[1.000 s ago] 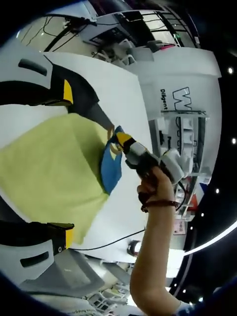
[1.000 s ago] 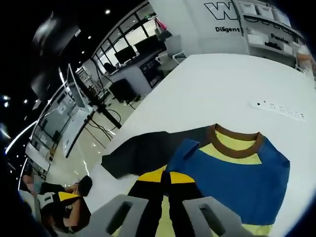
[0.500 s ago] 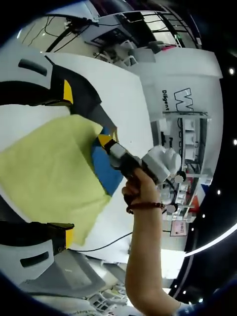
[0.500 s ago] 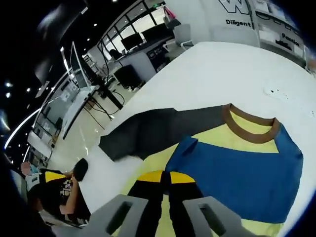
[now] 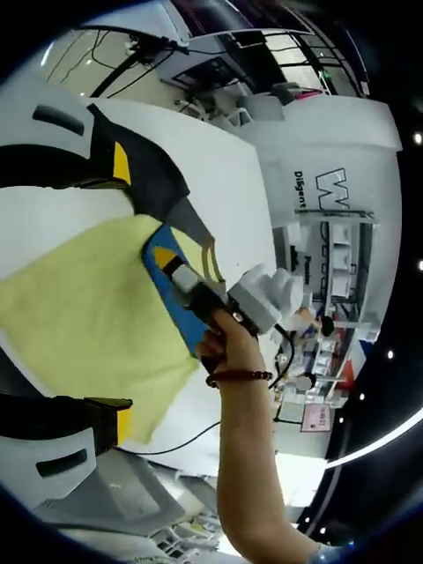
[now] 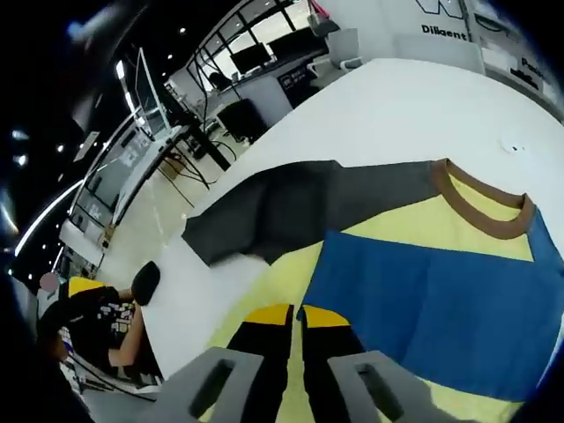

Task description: Fold the garment on the visible template until the final outline fits inside the template.

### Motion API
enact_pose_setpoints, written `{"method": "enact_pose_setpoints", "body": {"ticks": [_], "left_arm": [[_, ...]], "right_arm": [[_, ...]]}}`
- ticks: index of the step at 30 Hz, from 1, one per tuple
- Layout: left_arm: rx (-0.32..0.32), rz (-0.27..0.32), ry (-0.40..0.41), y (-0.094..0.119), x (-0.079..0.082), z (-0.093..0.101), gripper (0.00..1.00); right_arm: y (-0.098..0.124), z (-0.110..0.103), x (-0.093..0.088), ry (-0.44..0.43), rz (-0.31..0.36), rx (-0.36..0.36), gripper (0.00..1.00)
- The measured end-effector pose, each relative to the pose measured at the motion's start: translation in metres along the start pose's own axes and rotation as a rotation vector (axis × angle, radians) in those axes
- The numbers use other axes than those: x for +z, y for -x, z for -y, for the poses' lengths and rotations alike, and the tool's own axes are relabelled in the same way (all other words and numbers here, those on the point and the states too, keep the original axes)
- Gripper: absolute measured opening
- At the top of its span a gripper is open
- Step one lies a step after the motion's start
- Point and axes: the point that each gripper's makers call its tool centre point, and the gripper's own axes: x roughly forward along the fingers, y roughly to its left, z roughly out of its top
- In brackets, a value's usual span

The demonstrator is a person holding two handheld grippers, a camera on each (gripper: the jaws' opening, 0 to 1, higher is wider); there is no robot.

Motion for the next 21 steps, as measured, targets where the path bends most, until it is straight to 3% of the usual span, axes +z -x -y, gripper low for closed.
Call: {"method": "enact_pose_setpoints", "body": {"ticks": [4, 7, 15, 21], "left_arm": [[-0.003, 0.005, 0.000, 0.000, 0.001, 0.001, 0.99], [-0.002, -0.001, -0.008, -0.001, 0.000, 0.000, 0.99], [0.004, 0.006, -0.010, -0.003, 0.004, -0.001, 0.99], [0.007, -0.008, -0.016, -0.004, 0.001, -0.001, 0.99]], "right_arm": [[0.004, 0.002, 0.000, 0.051, 0.014, -0.010, 0.00], [0.020, 0.015, 0.012, 0.082, 0.073, -0.023, 0.06], [0.073, 0.075, 0.035, 0.096, 0.171, -0.111, 0.28], [0.100, 0.120, 0.037, 0.090, 0.204, -0.201, 0.31]]}}
